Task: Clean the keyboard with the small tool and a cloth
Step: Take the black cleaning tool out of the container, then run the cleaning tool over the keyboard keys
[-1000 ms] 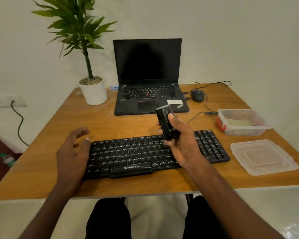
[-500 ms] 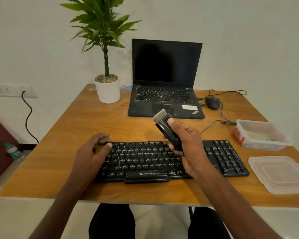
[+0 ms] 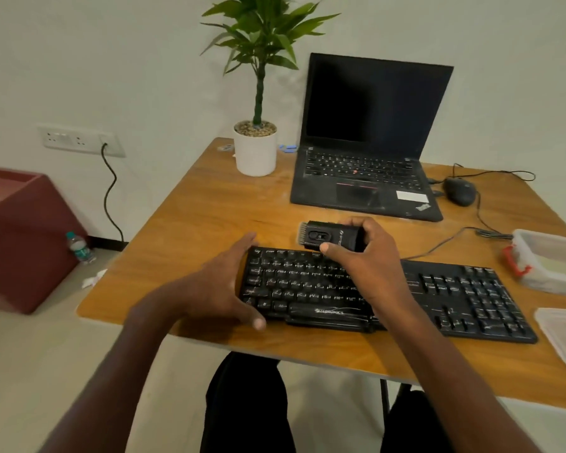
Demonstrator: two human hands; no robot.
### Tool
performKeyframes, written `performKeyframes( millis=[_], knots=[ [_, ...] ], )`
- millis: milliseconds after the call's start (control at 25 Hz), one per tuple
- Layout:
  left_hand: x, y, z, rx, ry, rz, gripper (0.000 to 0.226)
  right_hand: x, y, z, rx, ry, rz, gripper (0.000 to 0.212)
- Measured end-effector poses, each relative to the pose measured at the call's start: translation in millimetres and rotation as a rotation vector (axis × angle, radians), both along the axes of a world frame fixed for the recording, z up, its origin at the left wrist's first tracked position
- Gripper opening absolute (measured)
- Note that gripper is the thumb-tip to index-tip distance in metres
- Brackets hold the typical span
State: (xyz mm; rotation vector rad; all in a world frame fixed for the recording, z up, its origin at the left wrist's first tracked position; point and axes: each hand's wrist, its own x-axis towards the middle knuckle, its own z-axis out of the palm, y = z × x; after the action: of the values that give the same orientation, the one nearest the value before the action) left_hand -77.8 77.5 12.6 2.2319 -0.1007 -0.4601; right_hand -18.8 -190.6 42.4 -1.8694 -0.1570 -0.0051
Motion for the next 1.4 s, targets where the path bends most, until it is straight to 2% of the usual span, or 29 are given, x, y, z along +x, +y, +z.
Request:
performKeyframes(
  millis=[80,200,320,400,520,640,720,840,1000,1120,1280,1400],
  knots=[
    [1.1,-5.8,-0.8,0.163,-0.054,0.016,0.163,-0.7,12.2,0.0,-0.020,-0.053,0.029,0.036],
    [-0.6,-6.6,0.1,0.077,-0.120,0.135,0.155,3.4,31.3,7.3,-0.036,-0.101,0.063,0.032],
    [0.6,-3.2,5.6,0.070,-0.094,0.155,0.151,11.4,53.6,15.9,-0.003,-0.090,0.173,0.027],
    [1.3,0.5,8.1,0.038,-0.081,0.162,0.151,15.9,72.8,20.2,-0.025,-0.129,0.260,0.034],
    [-1.4,3.4,11.2,0.015,-0.102,0.180,0.152,21.9,95.5,22.8,-0.141,-0.228,0.395,0.050],
    [-5.4,-1.1,18.9,0.067,-0.103,0.192,0.147,30.0,97.2,26.6,-0.397,-0.291,0.498,0.051],
    [-7.2,-2.7,21.7,0.041,-0.096,0.205,0.146,35.7,95.5,31.3,-0.522,-0.329,0.484,0.053],
    [-7.4,-3.2,20.8,0.035,-0.108,0.199,0.144,34.3,98.9,32.0,-0.366,-0.308,0.473,0.053],
    [-4.9,-0.5,17.5,0.037,-0.080,0.213,0.147,39.0,101.2,24.0,-0.511,-0.383,0.362,0.056],
    [-3.7,-1.3,16.2,0.029,-0.081,0.211,0.145,42.0,101.2,22.5,-0.390,-0.340,0.392,0.053],
    [-3.2,1.2,12.6,0.035,-0.056,0.237,0.149,44.6,104.9,26.4,-0.490,-0.396,0.340,0.057],
    [-2.9,0.8,12.2,0.052,-0.061,0.221,0.148,46.0,104.2,27.5,-0.445,-0.324,0.373,0.060]
  ],
)
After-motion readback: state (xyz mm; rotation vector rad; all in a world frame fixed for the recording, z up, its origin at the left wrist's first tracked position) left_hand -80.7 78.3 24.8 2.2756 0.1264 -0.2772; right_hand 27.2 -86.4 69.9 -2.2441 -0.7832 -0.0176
